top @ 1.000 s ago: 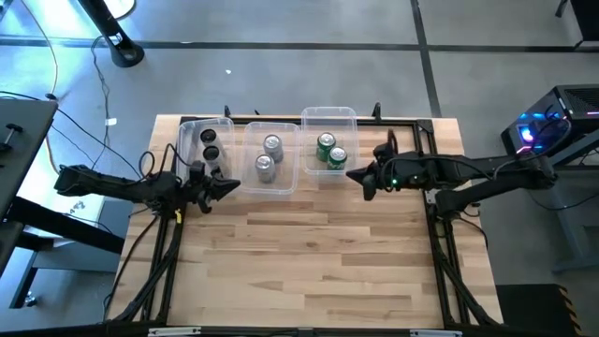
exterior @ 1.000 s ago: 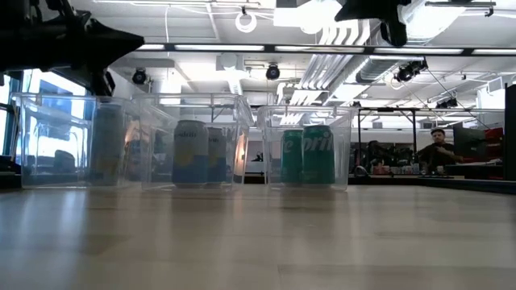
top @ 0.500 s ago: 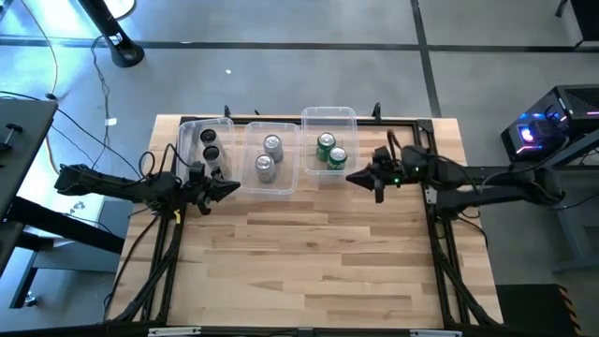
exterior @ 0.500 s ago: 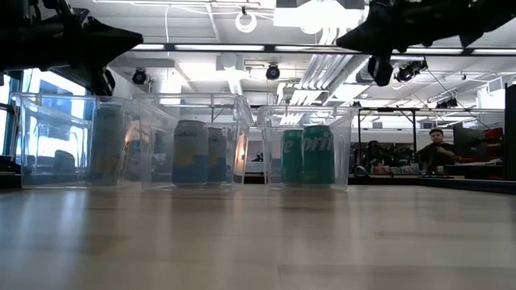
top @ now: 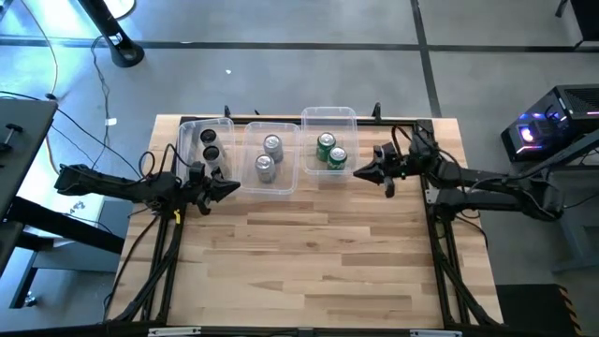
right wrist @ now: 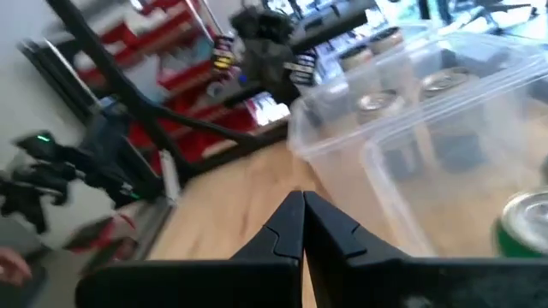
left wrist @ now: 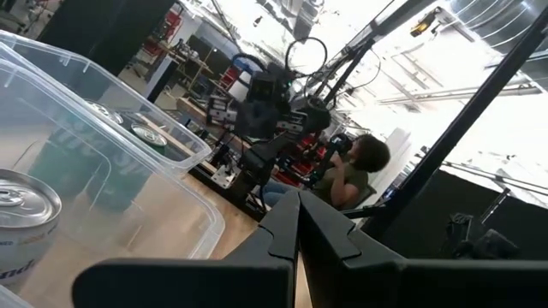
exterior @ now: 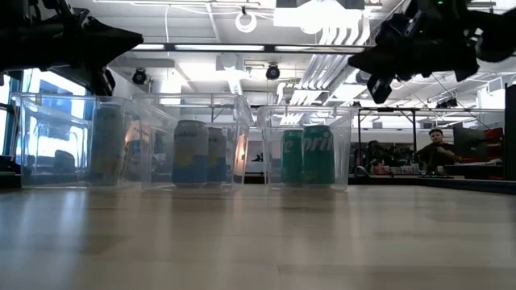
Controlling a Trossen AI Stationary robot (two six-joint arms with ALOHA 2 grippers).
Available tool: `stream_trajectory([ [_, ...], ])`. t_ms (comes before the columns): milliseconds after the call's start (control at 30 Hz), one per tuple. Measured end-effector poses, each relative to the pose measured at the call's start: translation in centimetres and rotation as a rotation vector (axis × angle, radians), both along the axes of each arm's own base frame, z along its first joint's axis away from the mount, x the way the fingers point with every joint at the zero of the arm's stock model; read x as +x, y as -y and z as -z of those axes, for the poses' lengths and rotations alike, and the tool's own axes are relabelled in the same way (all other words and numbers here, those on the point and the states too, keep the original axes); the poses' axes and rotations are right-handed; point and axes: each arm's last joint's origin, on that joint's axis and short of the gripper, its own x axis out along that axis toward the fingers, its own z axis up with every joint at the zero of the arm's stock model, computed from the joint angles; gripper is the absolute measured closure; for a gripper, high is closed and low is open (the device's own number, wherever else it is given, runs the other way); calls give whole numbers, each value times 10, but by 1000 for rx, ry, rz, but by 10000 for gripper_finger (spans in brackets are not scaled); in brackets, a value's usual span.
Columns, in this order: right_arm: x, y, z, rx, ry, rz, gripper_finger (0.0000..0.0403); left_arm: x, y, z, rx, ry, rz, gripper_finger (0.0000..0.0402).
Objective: Sort soda cans
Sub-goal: Return to Home Position
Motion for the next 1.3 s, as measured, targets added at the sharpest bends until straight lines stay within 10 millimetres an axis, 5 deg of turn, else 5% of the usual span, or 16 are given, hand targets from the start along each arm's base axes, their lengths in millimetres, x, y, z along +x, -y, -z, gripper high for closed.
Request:
stream_trajectory([
  [300, -17, -42, 26, 72, 247, 13, 403, 0, 0, 0, 0, -1, 0, 401],
  [467, -31, -49, 44, 49, 265, 93, 403, 0, 0, 0, 0, -1, -1, 401],
  [867, -36, -34, 77, -197, -113, 82, 403, 0, 0, 0, -1, -1, -1, 401],
  [1300, -46, -34, 102, -124, -389, 141, 403, 0, 0, 0, -1, -1, -1, 401],
])
